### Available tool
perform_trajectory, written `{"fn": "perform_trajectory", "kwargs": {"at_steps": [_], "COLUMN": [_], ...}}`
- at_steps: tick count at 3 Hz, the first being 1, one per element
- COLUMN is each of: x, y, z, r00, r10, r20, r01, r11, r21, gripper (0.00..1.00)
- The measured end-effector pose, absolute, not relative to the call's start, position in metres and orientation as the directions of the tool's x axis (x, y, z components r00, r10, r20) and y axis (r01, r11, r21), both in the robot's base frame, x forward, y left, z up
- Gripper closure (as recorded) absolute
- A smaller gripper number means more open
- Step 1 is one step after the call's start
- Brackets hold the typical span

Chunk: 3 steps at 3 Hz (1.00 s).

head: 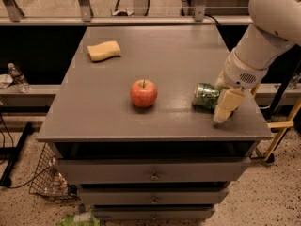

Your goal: Pick green can

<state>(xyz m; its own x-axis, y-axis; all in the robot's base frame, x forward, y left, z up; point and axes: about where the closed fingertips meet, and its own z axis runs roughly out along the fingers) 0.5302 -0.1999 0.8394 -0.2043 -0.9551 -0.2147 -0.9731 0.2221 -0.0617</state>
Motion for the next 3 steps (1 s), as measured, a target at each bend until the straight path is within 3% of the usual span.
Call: {"fn": "perform_trajectory", "kwargs": {"at_steps": [1, 3], "x": [0.533, 0.545], "y": [-0.198, -0.200], "z": [0.835, 0.905], "r00": [-0.199, -0.121], "r10": [-0.947, -0.921], "r20": [-0.251, -0.370], "r01": [-0.975, -0.964], "r11": [0.216, 0.198], "r21": [-0.043, -0.177], "gripper": [0.49, 0.96]}}
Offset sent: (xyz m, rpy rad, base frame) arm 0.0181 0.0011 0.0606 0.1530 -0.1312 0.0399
